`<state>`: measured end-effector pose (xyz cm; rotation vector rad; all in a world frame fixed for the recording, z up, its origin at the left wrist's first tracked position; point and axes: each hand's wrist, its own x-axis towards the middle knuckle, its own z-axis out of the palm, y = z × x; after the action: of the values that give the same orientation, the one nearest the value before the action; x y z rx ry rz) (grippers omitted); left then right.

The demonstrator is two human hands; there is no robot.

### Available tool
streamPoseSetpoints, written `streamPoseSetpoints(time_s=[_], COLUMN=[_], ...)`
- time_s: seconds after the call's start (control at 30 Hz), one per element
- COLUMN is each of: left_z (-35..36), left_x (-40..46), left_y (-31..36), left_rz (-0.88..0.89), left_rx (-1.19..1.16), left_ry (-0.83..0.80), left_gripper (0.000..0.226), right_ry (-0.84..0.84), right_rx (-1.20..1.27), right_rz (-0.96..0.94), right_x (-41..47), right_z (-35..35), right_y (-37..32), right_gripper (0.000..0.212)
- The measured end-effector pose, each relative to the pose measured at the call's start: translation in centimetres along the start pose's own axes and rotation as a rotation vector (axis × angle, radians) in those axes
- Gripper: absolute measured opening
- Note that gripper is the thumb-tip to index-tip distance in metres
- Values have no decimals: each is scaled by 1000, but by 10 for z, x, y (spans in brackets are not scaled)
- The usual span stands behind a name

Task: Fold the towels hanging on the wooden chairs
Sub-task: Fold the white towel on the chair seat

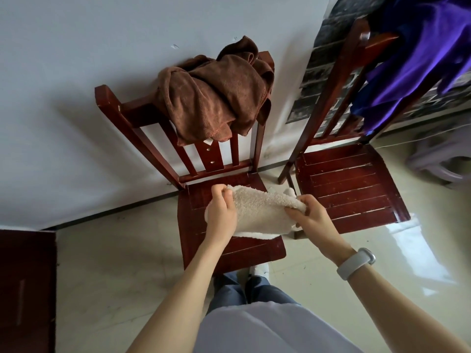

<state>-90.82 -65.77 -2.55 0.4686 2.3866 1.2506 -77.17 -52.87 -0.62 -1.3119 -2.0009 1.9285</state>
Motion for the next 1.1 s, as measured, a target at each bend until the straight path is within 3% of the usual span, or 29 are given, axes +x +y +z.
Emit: streamPoseSetpoints(time_s=[0.13,0.23,0.3,0.37,0.47,0.57,0.63,0.73,0.8,0.9,1.1], left_z=[-17,-27,-32,-37,-40,-41,-44,-51,-56,-60,-56], left_x=[-5,-8,-8,-9,-13,-20,-23,-24,-26,-29,-37], left_y=[-2,-11,-18,-25,-31,-37,-38,-38,-41,-50,-57], left_rz=[48,-47,-73,-45,0,14,-34,-80,-67,3,140], left_rx=[-78,-78,5,124,214,257,165,33,41,120,370], left_ry=[-215,-368,-338,-228,-79,-79,-161,-383,-438,-343,-139], left_gripper=[13,11,5,4,11,13,15,31,41,40,21], right_ry=[26,35,26,38,2,-42,-29,35,112,202,145], right_rx=[91,302,333,198,-35,-248,-317,-268,-182,-130,-141], right_rz=[-65,-42,-14,-17,-28,-32,-38,-64,-111,-167,-244], right_x=[3,7,8,8,8,9,10,12,12,14,12], right_z=[4,6,3,-2,-5,-3,0,3,2,-1,0], right_y=[3,-2,-3,-1,5,10,14,19,19,18,16], right_gripper=[6,14,23,26,13,12,9,7,8,10,19])
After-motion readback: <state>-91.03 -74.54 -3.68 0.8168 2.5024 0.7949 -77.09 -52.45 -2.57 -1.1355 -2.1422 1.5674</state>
